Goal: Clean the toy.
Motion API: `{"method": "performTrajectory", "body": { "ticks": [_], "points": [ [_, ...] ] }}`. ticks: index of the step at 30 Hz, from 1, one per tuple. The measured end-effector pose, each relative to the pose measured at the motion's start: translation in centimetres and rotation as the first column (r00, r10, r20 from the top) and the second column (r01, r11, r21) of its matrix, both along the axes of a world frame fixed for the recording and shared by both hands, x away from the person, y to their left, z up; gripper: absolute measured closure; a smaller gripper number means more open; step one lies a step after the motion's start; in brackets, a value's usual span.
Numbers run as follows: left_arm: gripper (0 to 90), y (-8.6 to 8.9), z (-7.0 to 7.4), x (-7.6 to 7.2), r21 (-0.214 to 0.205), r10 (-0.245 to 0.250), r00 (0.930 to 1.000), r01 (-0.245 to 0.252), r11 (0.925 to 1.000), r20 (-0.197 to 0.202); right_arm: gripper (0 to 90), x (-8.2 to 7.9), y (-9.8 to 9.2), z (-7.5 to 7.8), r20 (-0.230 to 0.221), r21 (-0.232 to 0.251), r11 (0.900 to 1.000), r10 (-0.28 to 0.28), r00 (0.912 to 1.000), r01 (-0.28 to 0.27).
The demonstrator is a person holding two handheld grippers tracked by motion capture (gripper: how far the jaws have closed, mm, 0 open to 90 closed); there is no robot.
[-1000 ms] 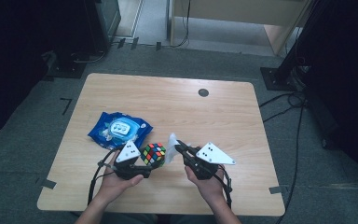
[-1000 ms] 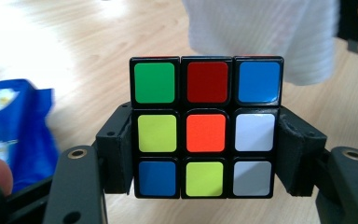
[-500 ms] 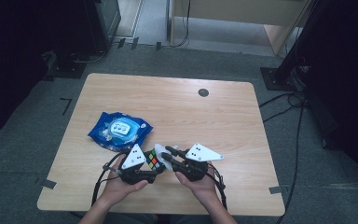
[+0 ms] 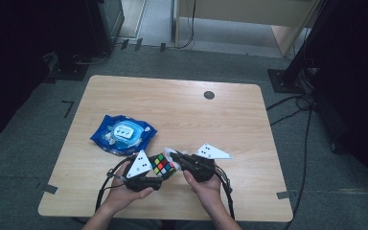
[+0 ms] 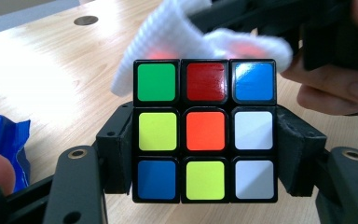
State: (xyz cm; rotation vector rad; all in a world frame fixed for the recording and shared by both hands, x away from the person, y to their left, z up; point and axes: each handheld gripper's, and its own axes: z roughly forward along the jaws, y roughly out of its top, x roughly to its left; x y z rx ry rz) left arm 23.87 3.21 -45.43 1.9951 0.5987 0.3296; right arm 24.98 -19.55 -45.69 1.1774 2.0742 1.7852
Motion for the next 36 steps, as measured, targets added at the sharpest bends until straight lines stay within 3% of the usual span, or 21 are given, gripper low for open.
{"method": "performTrajectory", "body": {
  "ticks": [2, 8, 13, 16, 22, 27, 36],
  "points": [
    [34.3, 0.2, 0.1, 0.1, -0.007, 0.007, 1.0000, -0.007, 1.0000, -0.001, 88.0, 0.1, 0.0, -0.3, 0.005, -0.037, 0.9990, -0.025, 0.9997, 0.026],
    [34.3, 0.9, 0.3, 0.4, -0.016, 0.032, 0.9995, -0.032, 0.9994, -0.003, 88.3, 0.1, -0.3, -0.6, -0.019, -0.050, 0.9982, -0.034, 0.9992, 0.033],
    [34.4, 1.1, 0.2, 0.6, -0.014, 0.042, 0.9990, -0.042, 0.9990, -0.012, 88.7, -0.6, 0.0, 0.0, 0.007, -0.064, 0.9978, -0.017, 0.9998, 0.017],
    [34.3, 0.8, 0.2, 0.5, -0.010, 0.032, 0.9994, -0.032, 0.9994, -0.014, 88.8, -1.2, 0.4, 0.7, 0.048, -0.056, 0.9985, 0.002, 0.9989, 0.001],
    [34.3, -0.3, 0.1, -0.1, 0.005, -0.005, 1.0000, 0.005, 1.0000, -0.003, 88.6, -1.4, 0.6, 1.3, 0.074, -0.037, 0.9993, 0.005, 0.9972, -0.002],
    [34.3, -0.5, 0.3, -0.4, -0.003, -0.007, 1.0000, 0.007, 1.0000, 0.007, 87.9, -1.0, 0.4, 0.9, 0.062, -0.052, 0.9982, -0.028, 0.9977, 0.031],
    [34.3, 1.4, 0.9, 0.5, -0.051, 0.043, 0.9990, -0.043, 0.9978, -0.012, 87.2, -0.4, -0.3, -0.3, 0.025, -0.082, 0.9940, -0.070, 0.9972, 0.072]
  ]
}}
